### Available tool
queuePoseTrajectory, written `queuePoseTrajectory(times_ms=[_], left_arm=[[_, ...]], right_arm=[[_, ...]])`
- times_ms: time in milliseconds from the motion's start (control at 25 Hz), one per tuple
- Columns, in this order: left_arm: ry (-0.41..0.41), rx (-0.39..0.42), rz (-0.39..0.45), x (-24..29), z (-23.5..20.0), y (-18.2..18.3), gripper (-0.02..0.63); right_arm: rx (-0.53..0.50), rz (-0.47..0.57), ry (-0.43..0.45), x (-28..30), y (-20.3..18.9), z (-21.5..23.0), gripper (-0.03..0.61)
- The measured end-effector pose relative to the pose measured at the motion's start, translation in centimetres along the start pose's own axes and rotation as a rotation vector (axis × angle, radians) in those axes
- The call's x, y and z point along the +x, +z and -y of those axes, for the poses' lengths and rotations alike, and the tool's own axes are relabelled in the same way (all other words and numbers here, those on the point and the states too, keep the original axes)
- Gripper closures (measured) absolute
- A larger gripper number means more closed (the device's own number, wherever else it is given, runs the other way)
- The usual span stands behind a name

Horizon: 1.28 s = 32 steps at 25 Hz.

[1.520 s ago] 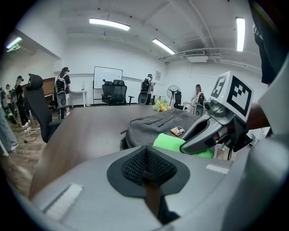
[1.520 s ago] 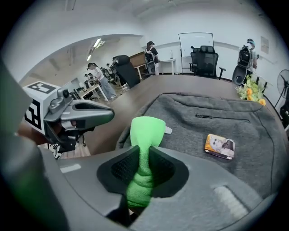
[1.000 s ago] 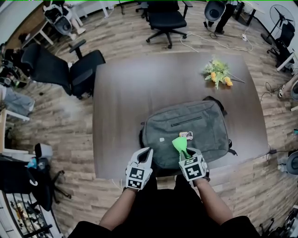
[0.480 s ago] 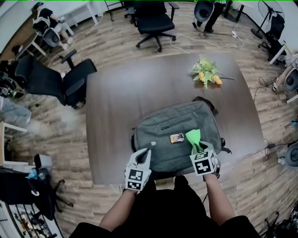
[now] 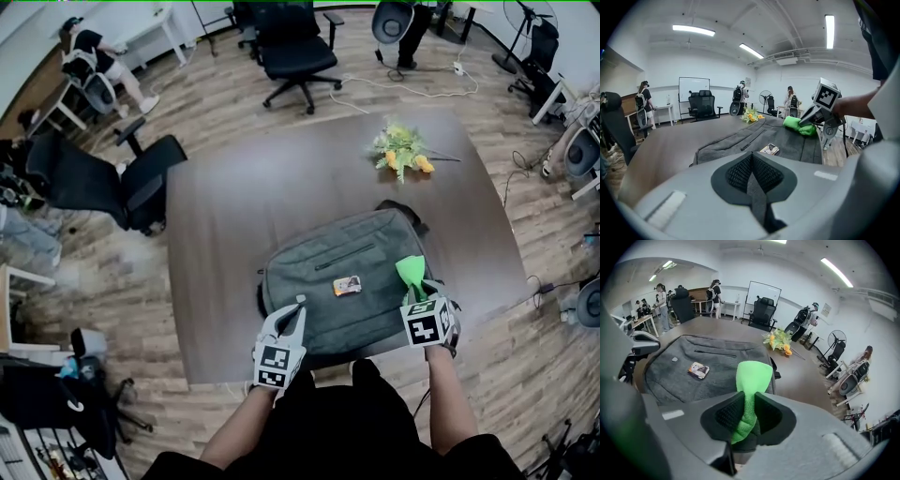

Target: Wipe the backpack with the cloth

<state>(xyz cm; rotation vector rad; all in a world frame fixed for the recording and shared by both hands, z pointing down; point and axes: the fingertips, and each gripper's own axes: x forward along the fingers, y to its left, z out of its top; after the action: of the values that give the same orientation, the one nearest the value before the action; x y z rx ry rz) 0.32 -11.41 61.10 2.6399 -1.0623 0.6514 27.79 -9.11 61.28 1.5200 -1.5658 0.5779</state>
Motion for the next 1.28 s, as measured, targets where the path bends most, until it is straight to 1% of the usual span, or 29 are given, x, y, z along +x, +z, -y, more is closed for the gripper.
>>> queuePoseTrajectory(times_ms=[80,200,400,480,560,640,760,840,920,1040,1160,1280], left_arm=[[0.003,0.009,-0.005,0.0,-0.1,0.0,0.595],[0.023,0.015,0.0,0.0,-0.5,0.5,0.595],[0.047,0.013,0.016,0.3,-0.6,1.4,0.595],[0.037,-0.023,0.023,0.5,-0.5,1.9,0.595],[0.039,-0.072,0.031,0.7,-1.1,2.6,0.595],[0.065,-0.091,0.054,0.6,-2.4,3.5,0.595],[0.107,-0.073,0.102,-0.1,-4.3,5.7,0.595],[0.126,-0.063,0.142,-0.7,-5.1,7.4,0.595],[0.138,-0.064,0.182,-1.4,-5.7,8.9,0.595],[0.141,-0.094,0.233,-2.6,-6.2,10.9,0.595],[0.143,-0.115,0.283,-3.8,-6.5,12.9,0.595],[0.144,-0.09,0.31,-4.4,-6.8,13.9,0.595]], right_arm=[[0.007,0.012,-0.008,-0.1,0.1,0.6,0.506],[-0.029,0.044,-0.036,-0.6,0.7,1.5,0.506],[-0.057,0.154,-0.042,-2.1,3.3,1.9,0.506],[-0.07,0.209,-0.031,-2.8,4.7,1.5,0.506],[-0.078,0.276,0.004,-3.7,6.5,0.7,0.506],[-0.07,0.354,0.049,-4.9,8.5,-0.4,0.506],[-0.04,0.477,0.106,-7.0,11.7,-1.9,0.506],[-0.032,0.557,0.126,-8.4,13.5,-2.7,0.505],[-0.041,0.632,0.117,-9.5,15.1,-3.4,0.505],[-0.044,0.703,0.074,-10.5,16.8,-3.7,0.505],[-0.017,0.783,0.055,-11.7,18.2,-4.0,0.505],[0.045,0.881,0.057,-12.9,19.1,-4.1,0.503]])
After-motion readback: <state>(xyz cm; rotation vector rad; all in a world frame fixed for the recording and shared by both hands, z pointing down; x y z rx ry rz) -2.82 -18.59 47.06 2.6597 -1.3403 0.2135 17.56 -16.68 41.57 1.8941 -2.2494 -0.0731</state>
